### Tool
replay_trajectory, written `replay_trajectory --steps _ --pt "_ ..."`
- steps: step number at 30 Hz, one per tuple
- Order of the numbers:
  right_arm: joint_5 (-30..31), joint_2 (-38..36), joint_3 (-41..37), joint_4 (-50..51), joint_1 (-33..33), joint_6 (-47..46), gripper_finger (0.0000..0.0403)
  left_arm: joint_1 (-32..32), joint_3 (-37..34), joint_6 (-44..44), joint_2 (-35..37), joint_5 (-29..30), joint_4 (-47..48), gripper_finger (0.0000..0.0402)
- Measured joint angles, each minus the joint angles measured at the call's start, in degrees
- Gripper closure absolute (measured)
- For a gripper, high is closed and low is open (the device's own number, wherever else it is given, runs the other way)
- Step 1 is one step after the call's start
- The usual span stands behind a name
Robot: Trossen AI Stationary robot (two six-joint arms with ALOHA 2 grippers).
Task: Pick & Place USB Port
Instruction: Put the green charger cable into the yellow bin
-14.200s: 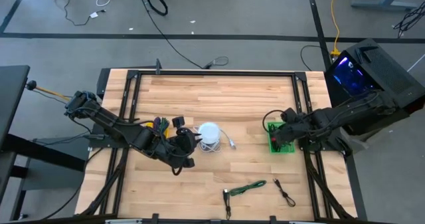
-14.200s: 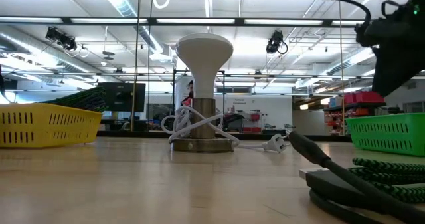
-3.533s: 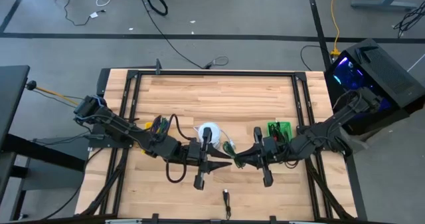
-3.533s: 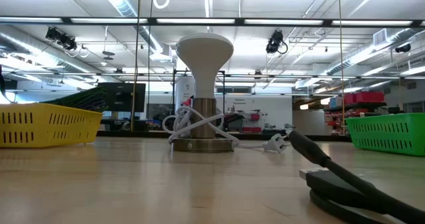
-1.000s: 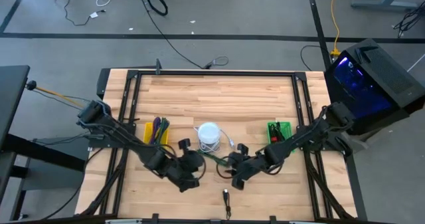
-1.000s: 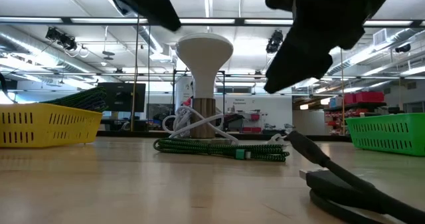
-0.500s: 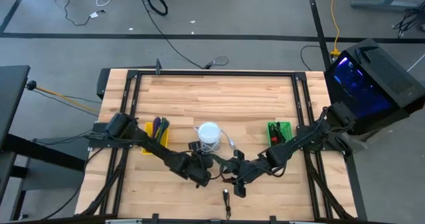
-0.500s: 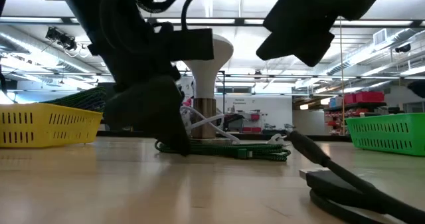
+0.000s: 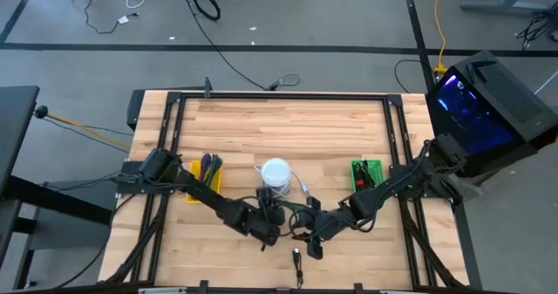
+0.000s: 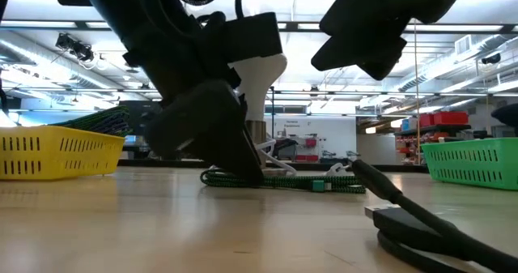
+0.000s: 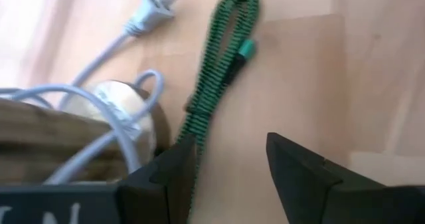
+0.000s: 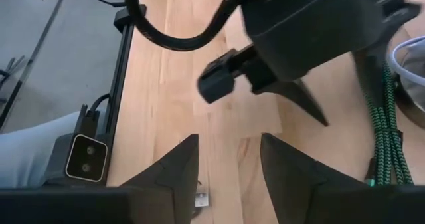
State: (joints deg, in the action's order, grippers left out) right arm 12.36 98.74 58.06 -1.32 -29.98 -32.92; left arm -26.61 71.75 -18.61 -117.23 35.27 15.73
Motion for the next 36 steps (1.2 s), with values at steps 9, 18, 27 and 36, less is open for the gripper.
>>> replay_trajectory --steps 9,18,27,36 --pt "-1.03 -0.04 0.0 -0.06 -0.04 -0.01 0.024 2.06 0.0 1.9 -0.57 0.69 -1.93 0.0213" --pt "-1.55 -0.04 0.0 -0.46 -0.3 -0.01 0.024 5.01 0.04 1.29 -0.96 -5.76 -2.68 0.0213" --pt "-1.59 -0.04 0.0 -0.59 -0.5 0.01 0.024 6.58 0.17 -0.94 -0.85 -11.06 -2.17 0.0252" --pt "-2.36 -0.04 0.0 -0.68 -0.5 0.43 0.024 4.35 0.04 1.3 -1.02 -11.65 -4.08 0.038"
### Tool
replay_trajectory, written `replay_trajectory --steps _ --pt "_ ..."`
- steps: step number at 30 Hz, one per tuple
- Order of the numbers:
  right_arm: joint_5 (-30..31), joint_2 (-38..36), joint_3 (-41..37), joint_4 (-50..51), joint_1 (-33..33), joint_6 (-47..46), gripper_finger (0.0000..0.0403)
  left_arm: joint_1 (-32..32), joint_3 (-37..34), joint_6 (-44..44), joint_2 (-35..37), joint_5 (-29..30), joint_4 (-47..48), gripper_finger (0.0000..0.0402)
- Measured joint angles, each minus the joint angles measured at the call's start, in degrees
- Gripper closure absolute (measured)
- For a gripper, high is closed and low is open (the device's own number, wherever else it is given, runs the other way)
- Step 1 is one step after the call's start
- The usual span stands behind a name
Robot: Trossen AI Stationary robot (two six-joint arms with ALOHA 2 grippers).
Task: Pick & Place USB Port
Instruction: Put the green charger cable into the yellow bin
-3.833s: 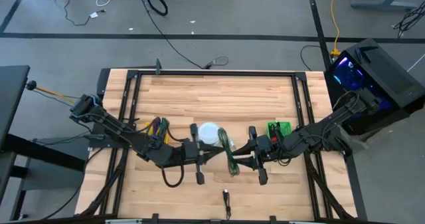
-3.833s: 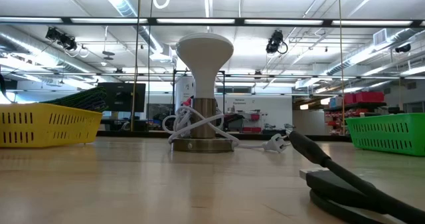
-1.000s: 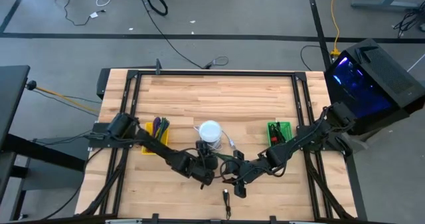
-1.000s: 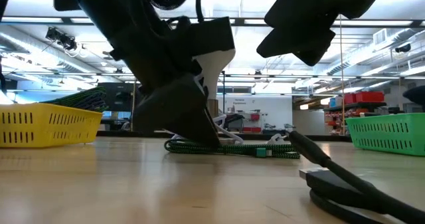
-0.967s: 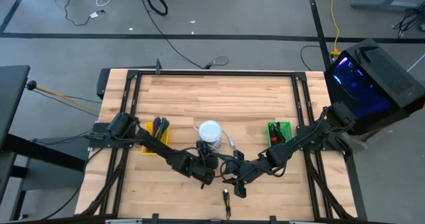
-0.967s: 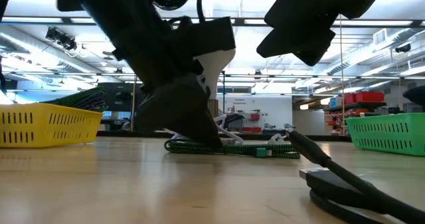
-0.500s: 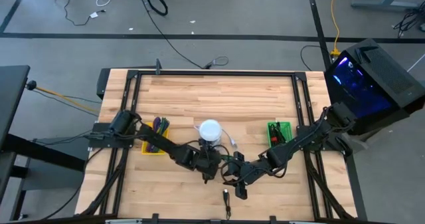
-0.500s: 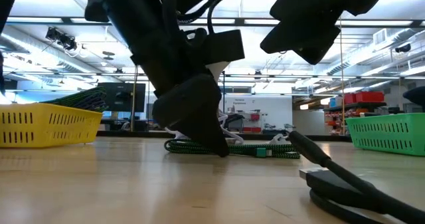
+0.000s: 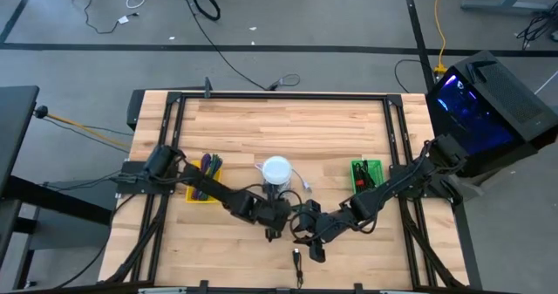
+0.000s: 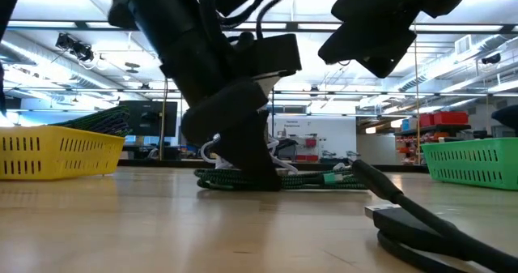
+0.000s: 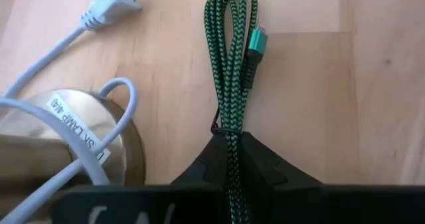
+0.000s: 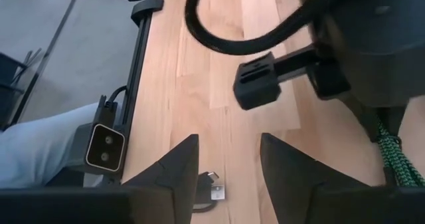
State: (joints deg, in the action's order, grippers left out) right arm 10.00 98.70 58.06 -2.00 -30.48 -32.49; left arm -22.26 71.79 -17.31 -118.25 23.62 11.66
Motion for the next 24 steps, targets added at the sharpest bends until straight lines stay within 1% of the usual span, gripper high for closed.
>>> replay_trajectory --steps 2,7,12,16,20,22,24 --pt "0.0 0.0 0.0 0.0 -0.03 0.0 0.024 -0.96 -0.06 1.03 -0.01 1.48 -1.0 0.038" --pt "0.0 0.0 0.0 0.0 -0.02 0.0 0.024 -2.81 -0.13 -0.38 1.2 1.47 -0.63 0.038" --pt "0.0 0.0 0.0 0.13 0.0 0.0 0.024 -6.1 -0.11 -5.71 4.65 4.03 -0.61 0.038" --pt "0.0 0.0 0.0 0.28 0.0 0.0 0.024 -10.23 -0.07 -13.21 8.6 7.46 2.25 0.038" --pt "-0.6 0.0 0.0 0.84 0.0 -0.69 0.024 -14.62 -0.06 -23.07 12.74 11.64 11.73 0.0381" --pt "-0.61 0.0 0.0 1.16 0.0 -1.0 0.024 -17.03 -0.04 -28.77 14.53 15.06 18.97 0.0381" --pt "-0.61 0.0 0.0 1.44 0.0 -1.09 0.024 -19.15 -0.04 -36.97 15.87 18.7 26.48 0.0381"
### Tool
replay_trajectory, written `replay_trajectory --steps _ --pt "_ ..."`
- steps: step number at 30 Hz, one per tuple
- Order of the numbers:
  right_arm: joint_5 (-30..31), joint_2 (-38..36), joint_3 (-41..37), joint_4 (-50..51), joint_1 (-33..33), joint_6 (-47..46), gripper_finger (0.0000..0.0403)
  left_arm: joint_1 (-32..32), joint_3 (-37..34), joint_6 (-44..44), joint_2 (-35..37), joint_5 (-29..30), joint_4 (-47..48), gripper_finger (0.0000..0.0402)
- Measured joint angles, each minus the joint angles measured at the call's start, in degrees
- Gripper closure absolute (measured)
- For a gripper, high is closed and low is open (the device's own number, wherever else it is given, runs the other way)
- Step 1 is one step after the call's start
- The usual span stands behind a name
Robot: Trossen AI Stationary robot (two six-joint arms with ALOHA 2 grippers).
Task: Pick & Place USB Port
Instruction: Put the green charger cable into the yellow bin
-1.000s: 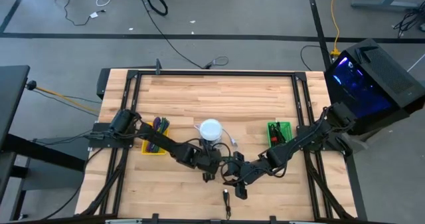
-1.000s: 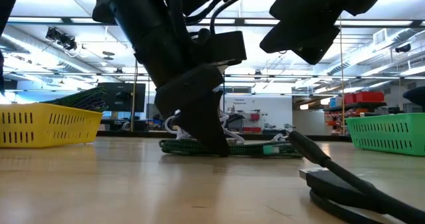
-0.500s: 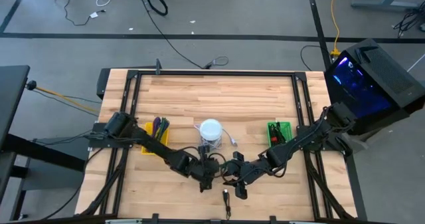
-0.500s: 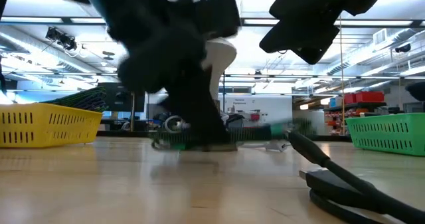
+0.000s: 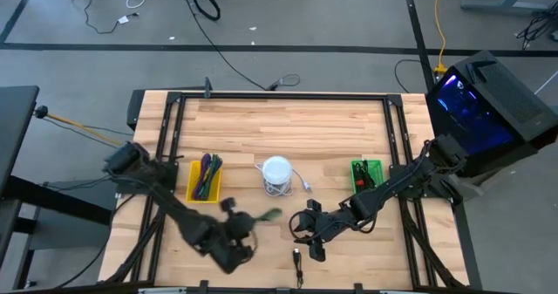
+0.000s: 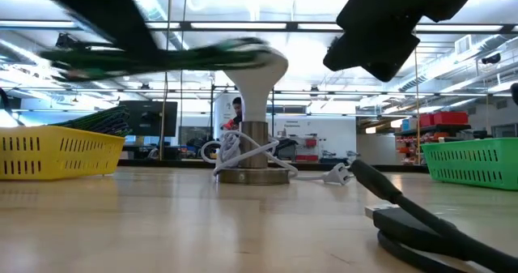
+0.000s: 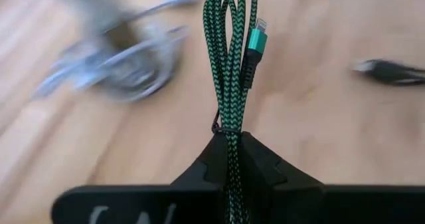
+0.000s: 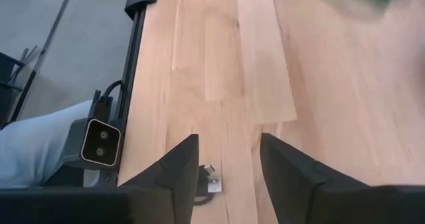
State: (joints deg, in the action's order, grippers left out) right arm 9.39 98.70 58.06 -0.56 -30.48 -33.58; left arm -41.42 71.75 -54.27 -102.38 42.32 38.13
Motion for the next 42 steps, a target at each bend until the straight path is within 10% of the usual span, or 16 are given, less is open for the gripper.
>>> replay_trajectory --steps 15,42 --pt "0.03 0.0 0.0 0.26 0.0 -0.46 0.024 -15.66 0.0 -70.4 2.0 3.6 52.06 0.0381" --pt "0.2 0.0 0.0 0.15 -0.39 -0.41 0.024 -7.14 -24.54 -71.65 11.88 0.24 39.11 0.0381"
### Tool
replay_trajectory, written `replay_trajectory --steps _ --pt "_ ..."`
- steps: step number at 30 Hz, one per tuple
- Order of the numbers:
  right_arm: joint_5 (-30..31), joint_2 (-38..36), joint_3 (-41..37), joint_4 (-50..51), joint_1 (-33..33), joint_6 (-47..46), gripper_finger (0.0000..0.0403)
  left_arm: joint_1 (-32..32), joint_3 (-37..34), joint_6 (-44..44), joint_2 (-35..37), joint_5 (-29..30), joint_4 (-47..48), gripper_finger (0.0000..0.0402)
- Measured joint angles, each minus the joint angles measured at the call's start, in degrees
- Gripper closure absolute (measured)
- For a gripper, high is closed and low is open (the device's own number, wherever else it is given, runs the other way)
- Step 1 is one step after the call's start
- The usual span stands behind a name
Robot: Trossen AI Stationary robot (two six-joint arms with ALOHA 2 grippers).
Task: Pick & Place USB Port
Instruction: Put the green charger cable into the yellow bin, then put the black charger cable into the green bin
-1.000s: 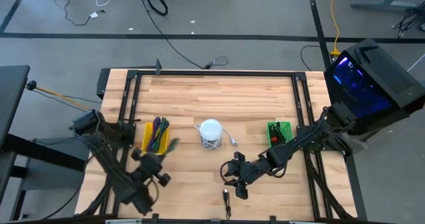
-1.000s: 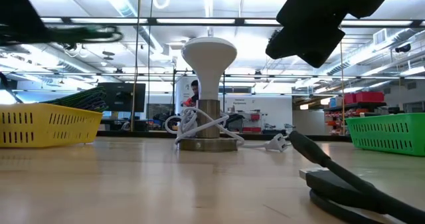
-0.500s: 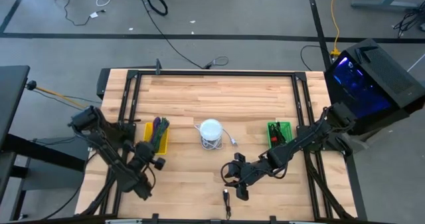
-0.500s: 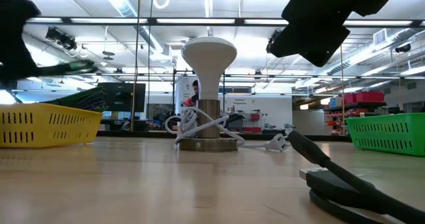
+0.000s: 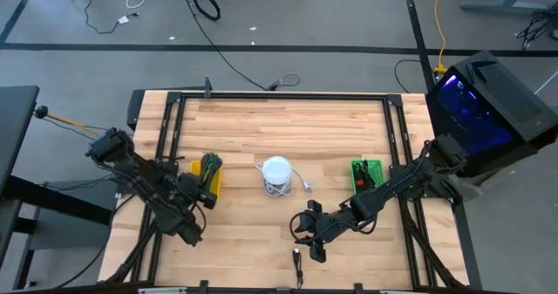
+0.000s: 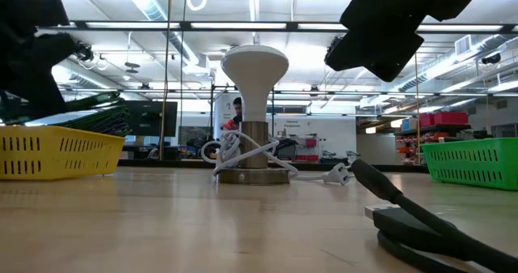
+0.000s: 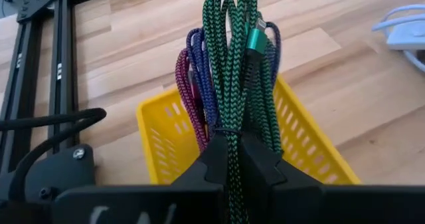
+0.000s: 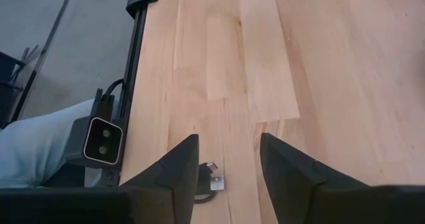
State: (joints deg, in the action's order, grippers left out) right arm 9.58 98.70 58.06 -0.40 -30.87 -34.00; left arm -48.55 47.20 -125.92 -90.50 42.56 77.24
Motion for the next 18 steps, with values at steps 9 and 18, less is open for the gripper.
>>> replay_trajectory --steps 9,18 --pt "0.0 0.0 0.0 0.0 0.0 0.02 0.024 0.95 -1.01 0.36 0.0 -0.25 -2.4 0.0354" --pt "0.04 0.0 0.0 -0.01 0.06 0.43 0.024 1.16 -1.0 0.58 0.21 -1.32 -1.76 0.026"
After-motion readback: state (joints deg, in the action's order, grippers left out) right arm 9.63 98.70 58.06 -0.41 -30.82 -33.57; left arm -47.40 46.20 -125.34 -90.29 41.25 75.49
